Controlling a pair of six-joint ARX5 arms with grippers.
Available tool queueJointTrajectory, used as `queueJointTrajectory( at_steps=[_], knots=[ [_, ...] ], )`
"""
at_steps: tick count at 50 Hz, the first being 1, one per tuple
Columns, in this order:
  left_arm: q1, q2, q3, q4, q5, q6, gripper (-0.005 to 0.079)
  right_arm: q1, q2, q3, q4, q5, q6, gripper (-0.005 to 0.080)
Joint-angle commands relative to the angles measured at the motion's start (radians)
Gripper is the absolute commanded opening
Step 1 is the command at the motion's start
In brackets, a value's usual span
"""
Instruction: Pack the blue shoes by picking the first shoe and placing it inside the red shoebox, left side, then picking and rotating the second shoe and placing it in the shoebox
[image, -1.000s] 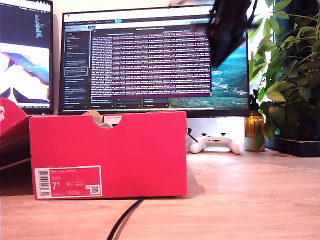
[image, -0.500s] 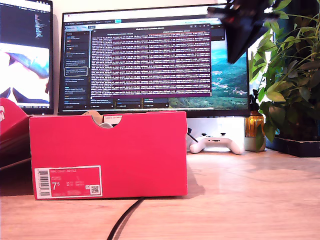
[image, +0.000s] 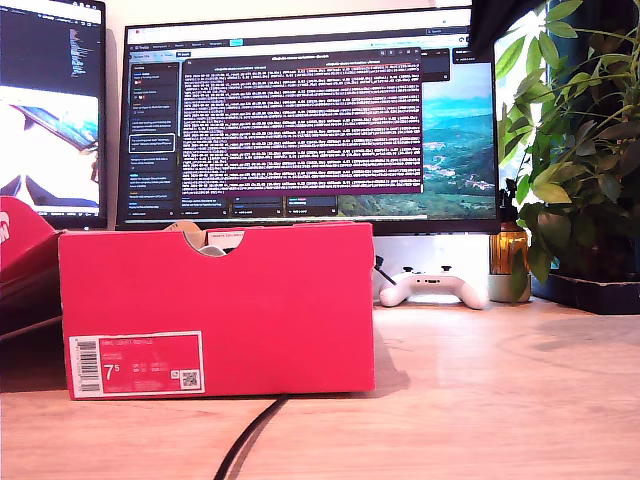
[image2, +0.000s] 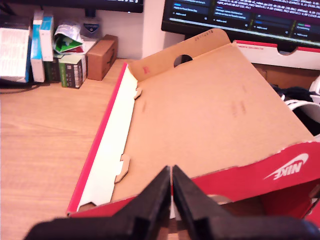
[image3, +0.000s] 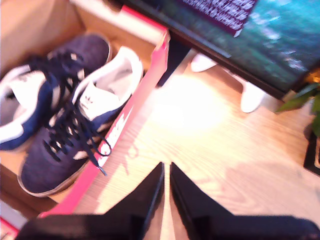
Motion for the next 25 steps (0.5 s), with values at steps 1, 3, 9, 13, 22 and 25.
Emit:
queueJointTrajectory(
  at_steps=[1,3,9,13,22,25],
  knots=[
    [0.003,-0.008,-0.039,0.008,0.001,0.016,-0.0020,0.005,-0.037,-0.026,0.002,0.003,0.026,-0.0013],
    [0.003,-0.008,-0.039,0.007,0.001,0.018,-0.0020,0.005,-0.053,-0.034,0.008,0.010,0.036,-0.0013],
    [0.003,-0.008,-0.038,0.008,0.001,0.016,-0.0020,0.005,-0.114,-0.091,0.045,0.066,0.043,-0.0013],
    [0.003,-0.008,-0.038,0.008,0.001,0.016,-0.0020,0.002,-0.162,-0.157,0.093,0.117,0.050,-0.0013],
    [0.003,-0.008,-0.038,0.008,0.001,0.016,-0.0020,-0.050,-0.300,-0.365,0.311,0.176,0.056,-0.0013],
    [0.003,-0.008,-0.038,0.008,0.001,0.016,-0.0020,-0.077,-0.351,-0.447,0.414,0.174,0.057,-0.0013]
  ],
)
